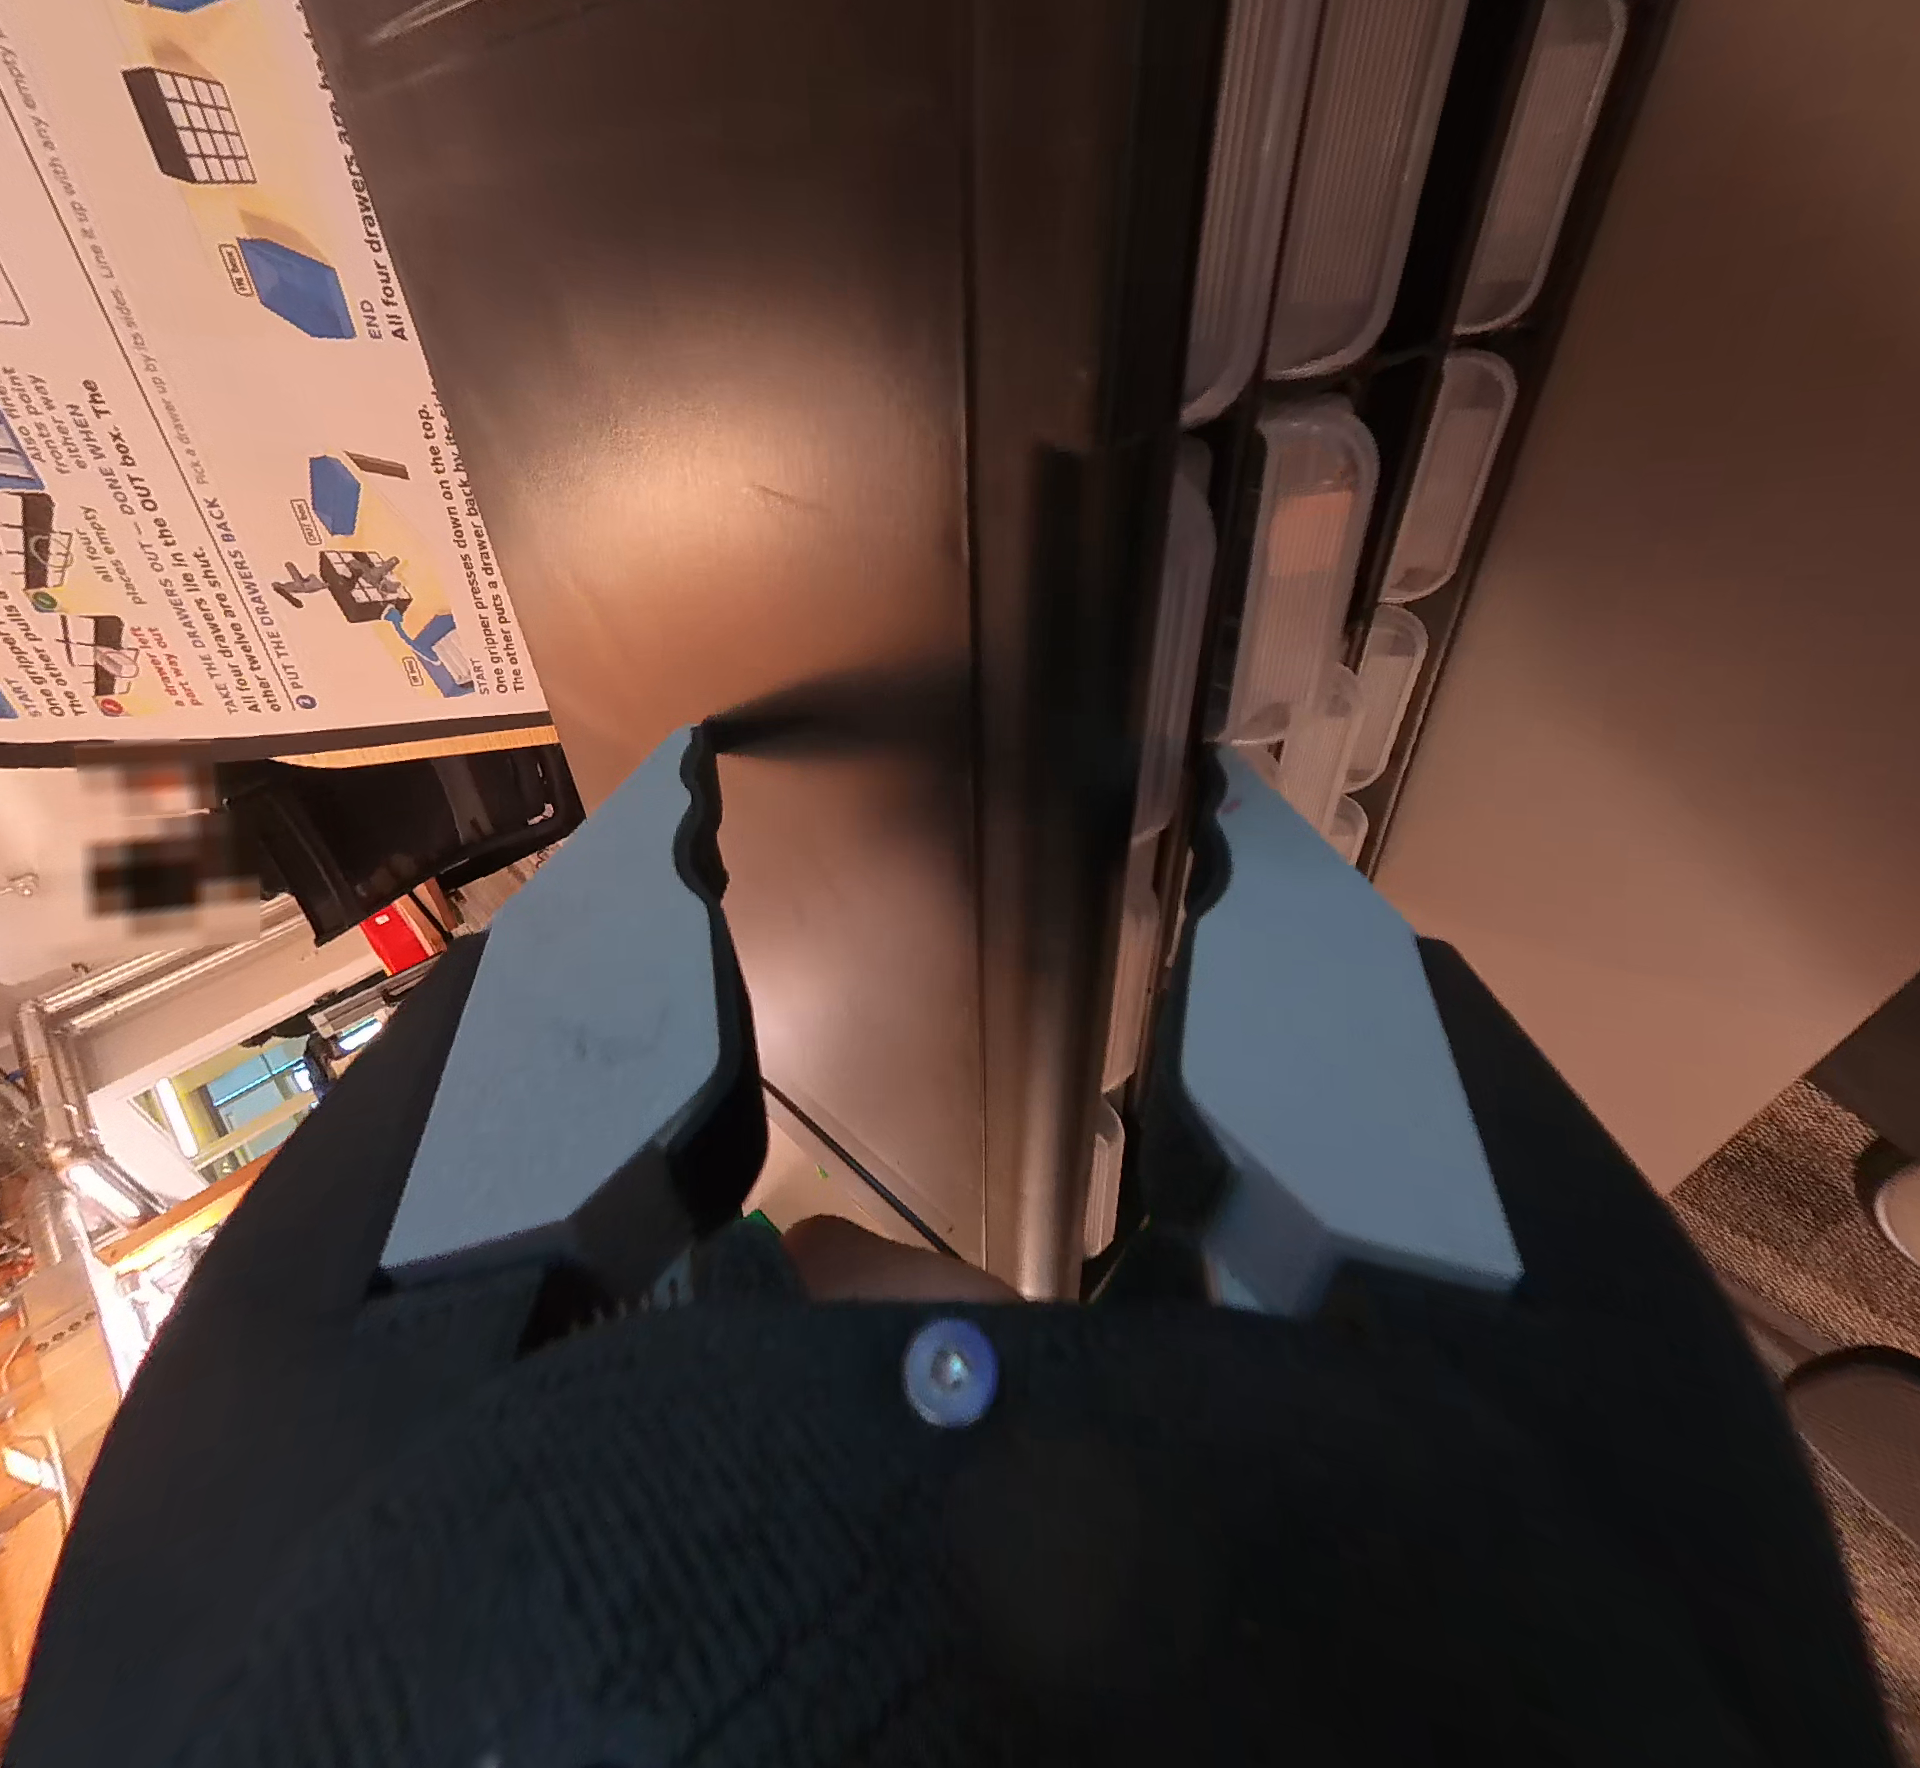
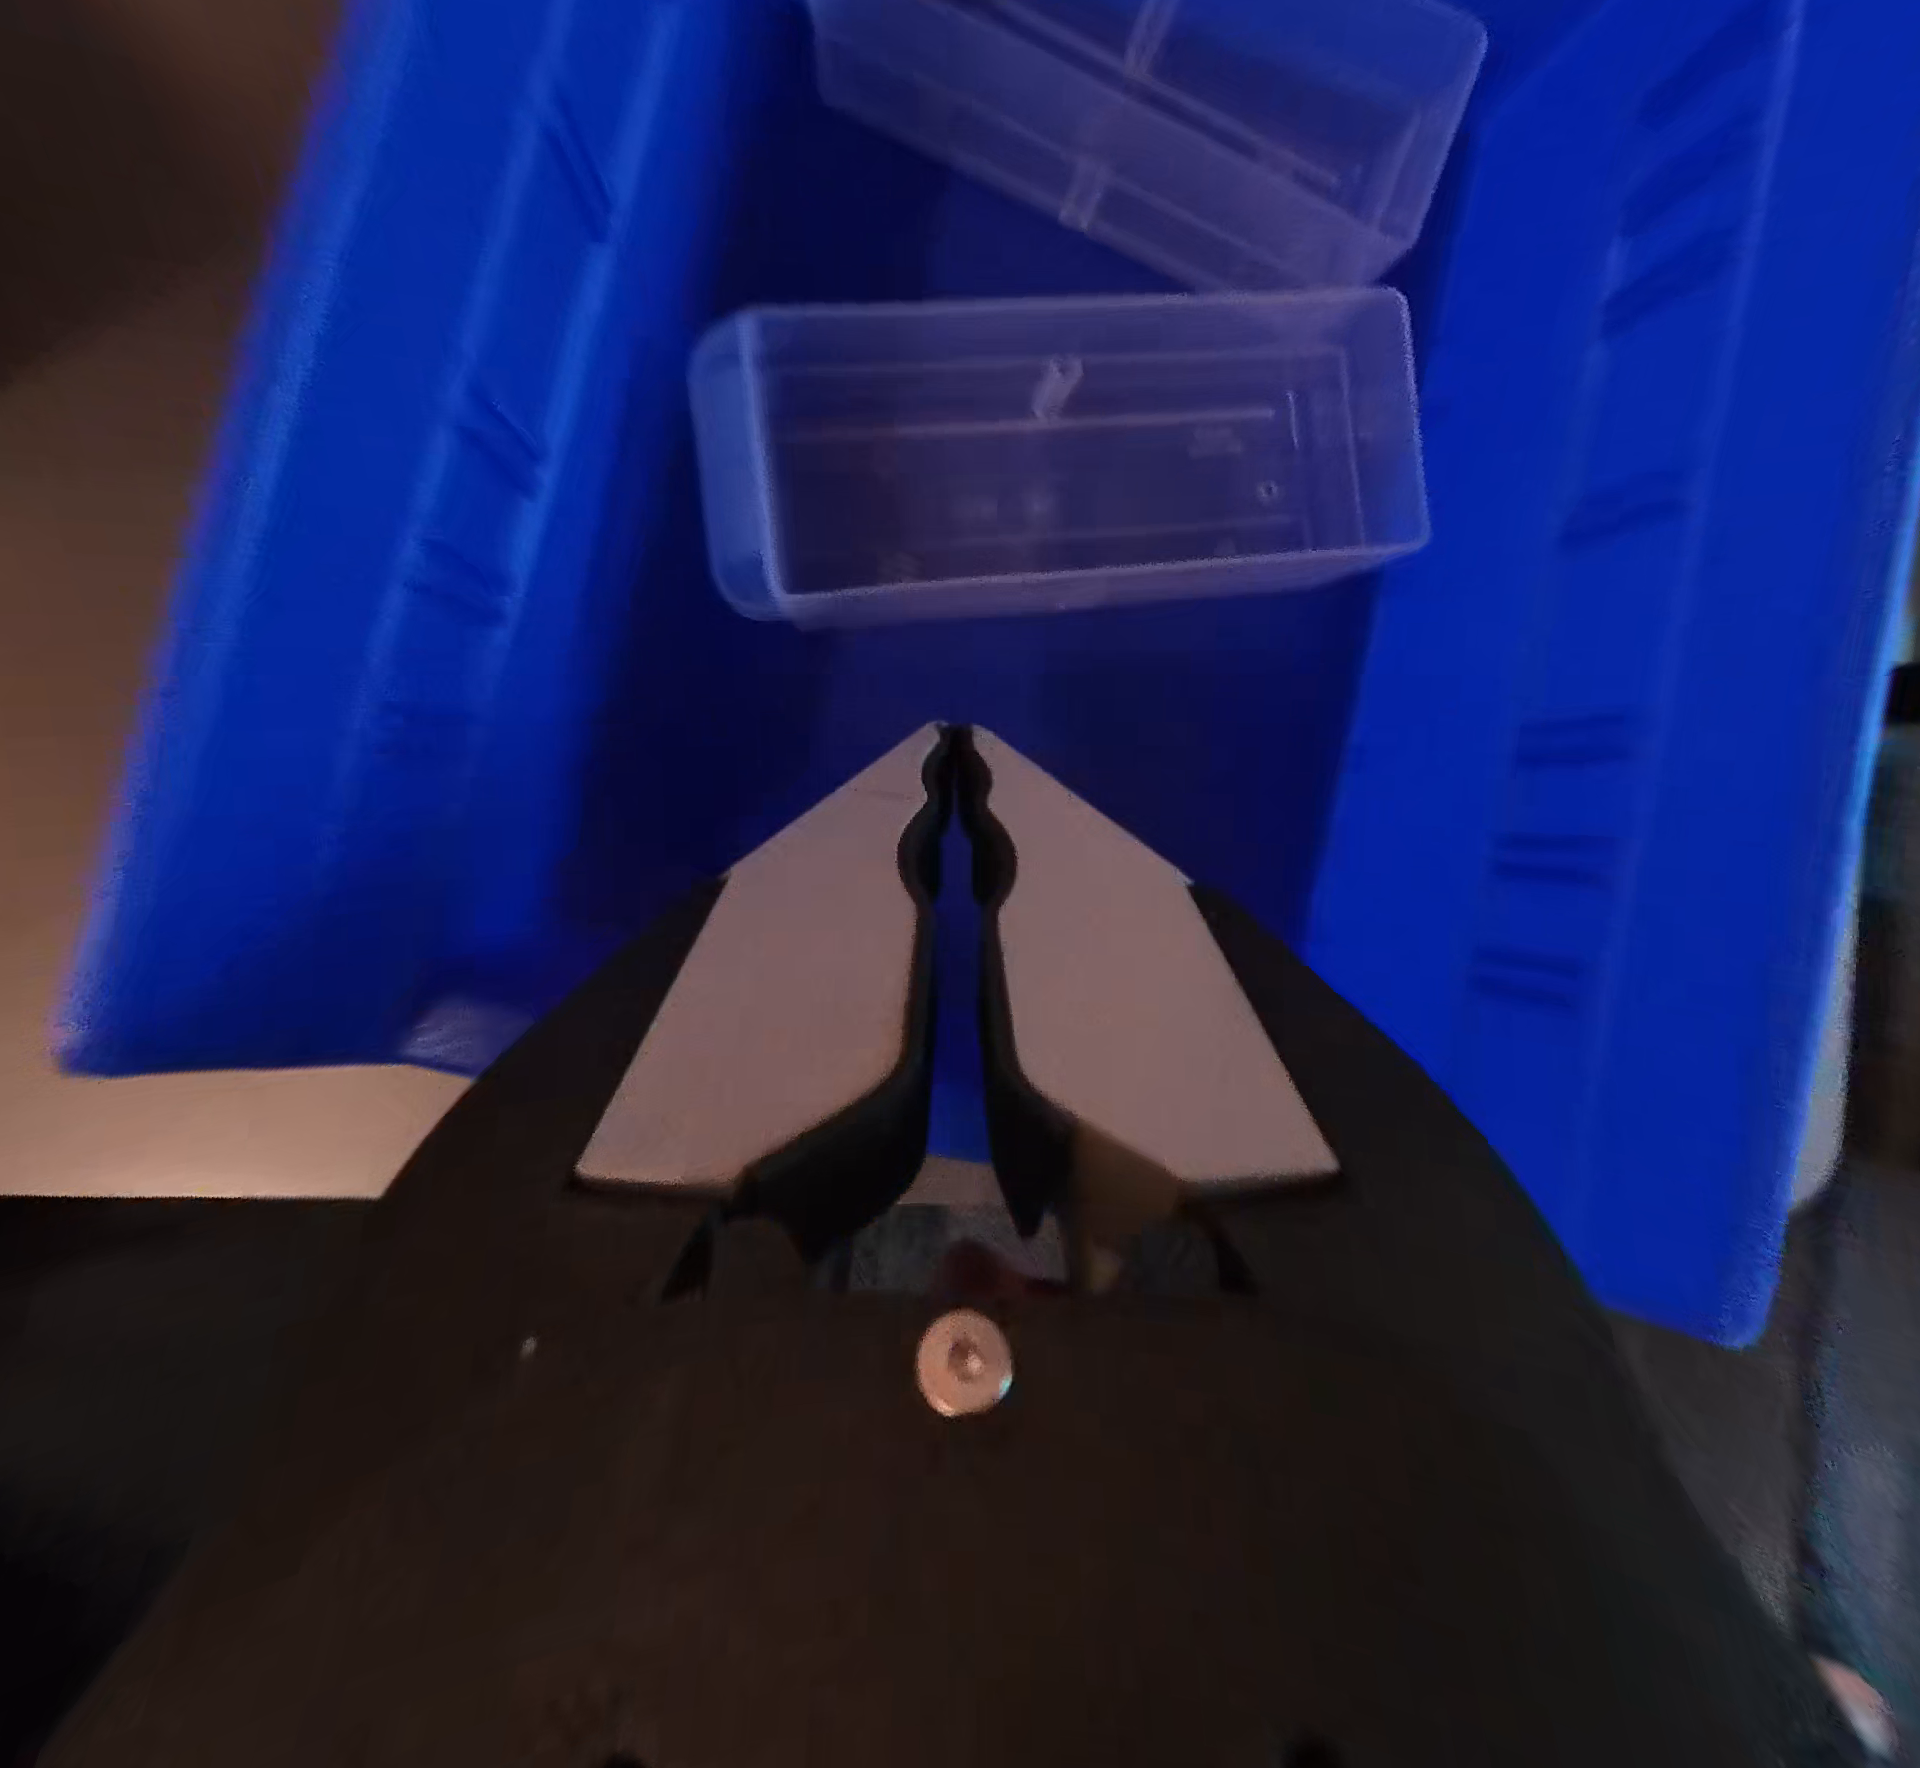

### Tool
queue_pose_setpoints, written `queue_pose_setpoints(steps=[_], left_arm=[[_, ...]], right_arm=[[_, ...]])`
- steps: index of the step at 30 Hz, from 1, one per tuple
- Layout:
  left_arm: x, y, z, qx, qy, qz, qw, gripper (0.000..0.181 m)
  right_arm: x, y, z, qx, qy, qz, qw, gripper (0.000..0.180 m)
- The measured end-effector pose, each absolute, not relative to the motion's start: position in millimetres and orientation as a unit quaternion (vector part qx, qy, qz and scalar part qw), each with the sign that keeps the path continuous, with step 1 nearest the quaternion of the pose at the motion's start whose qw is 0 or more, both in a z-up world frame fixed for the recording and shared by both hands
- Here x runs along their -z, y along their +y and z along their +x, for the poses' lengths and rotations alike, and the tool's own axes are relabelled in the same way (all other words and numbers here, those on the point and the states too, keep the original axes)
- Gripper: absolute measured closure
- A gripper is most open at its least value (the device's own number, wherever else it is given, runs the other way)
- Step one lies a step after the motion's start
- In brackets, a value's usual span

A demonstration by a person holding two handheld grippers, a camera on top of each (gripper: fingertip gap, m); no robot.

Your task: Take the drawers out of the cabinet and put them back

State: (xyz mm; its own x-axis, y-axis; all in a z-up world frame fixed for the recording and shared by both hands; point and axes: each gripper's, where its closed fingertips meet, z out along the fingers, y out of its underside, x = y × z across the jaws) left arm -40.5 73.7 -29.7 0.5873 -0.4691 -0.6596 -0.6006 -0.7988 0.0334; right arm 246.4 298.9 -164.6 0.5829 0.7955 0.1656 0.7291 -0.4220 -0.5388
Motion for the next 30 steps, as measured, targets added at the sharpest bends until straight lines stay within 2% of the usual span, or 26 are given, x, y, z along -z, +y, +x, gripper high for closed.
queue_pose_setpoints(steps=[4, 8, 14, 17, 20, 23, 25, 30], left_arm=[[29.7, 73.7, -40.4, -0.340, 0.301, -0.886, 0.096, 0.092], [29.7, 73.5, -40.5, -0.339, 0.303, -0.885, 0.097, 0.091], [29.6, 73.5, -40.8, -0.342, 0.309, -0.883, 0.086, 0.091], [29.7, 73.8, -41.4, -0.341, 0.312, -0.882, 0.087, 0.091], [30.1, 74.1, -42.3, -0.346, 0.313, -0.880, 0.087, 0.090], [30.5, 74.5, -43.1, -0.351, 0.315, -0.877, 0.094, 0.090], [30.5, 74.2, -43.0, -0.346, 0.314, -0.877, 0.112, 0.090], [27.0, 71.4, -42.1, -0.312, 0.299, -0.884, 0.179, 0.095]], right_arm=[[184.5, 309.4, 248.9, 0.001, -0.474, -0.843, 0.255, 0.180], [203.6, 327.3, 232.7, -0.005, -0.464, -0.856, 0.227, 0.180], [177.0, 381.3, 217.9, 0.059, -0.436, -0.825, 0.355, 0.180], [168.7, 370.4, 211.1, 0.025, -0.443, -0.822, 0.356, 0.180], [135.8, 350.4, 204.0, -0.034, -0.443, -0.808, 0.388, 0.180], [86.3, 318.6, 184.9, -0.145, -0.436, -0.769, 0.444, 0.170], [60.4, 291.1, 170.6, -0.224, -0.442, -0.736, 0.462, 0.155], [54.8, 239.6, 145.5, -0.304, -0.498, -0.689, 0.430, 0.119]])
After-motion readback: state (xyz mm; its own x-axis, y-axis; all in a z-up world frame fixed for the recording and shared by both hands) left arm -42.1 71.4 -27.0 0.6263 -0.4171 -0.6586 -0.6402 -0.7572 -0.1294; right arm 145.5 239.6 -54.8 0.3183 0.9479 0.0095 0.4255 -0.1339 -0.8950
